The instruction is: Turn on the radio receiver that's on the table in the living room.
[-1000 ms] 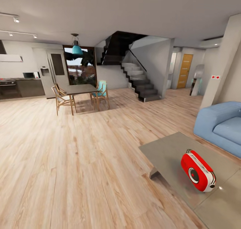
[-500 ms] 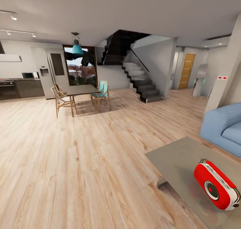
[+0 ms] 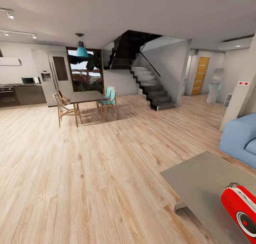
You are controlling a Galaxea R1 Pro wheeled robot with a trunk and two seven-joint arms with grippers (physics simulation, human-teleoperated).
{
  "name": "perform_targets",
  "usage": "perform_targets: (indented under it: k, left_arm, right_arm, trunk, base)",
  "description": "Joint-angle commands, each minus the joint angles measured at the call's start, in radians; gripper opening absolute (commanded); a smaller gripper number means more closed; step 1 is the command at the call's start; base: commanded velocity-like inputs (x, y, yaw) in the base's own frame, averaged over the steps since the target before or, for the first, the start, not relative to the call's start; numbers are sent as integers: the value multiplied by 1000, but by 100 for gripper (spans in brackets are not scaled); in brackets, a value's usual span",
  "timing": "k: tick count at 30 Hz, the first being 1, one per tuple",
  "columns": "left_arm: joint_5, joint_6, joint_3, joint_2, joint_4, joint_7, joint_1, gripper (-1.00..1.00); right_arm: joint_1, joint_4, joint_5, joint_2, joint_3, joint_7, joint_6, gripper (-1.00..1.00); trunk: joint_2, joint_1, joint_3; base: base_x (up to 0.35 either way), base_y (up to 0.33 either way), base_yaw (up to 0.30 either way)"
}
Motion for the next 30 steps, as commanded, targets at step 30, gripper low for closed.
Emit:
perform_targets:
  k: [30]
  left_arm:
    - [0,-1,1,-1,0,0,0,100]
  right_arm:
    - [0,0,0,0,1,0,-3,100]
  trunk:
    - [0,0,0]
  base:
    - [304,2,-48]
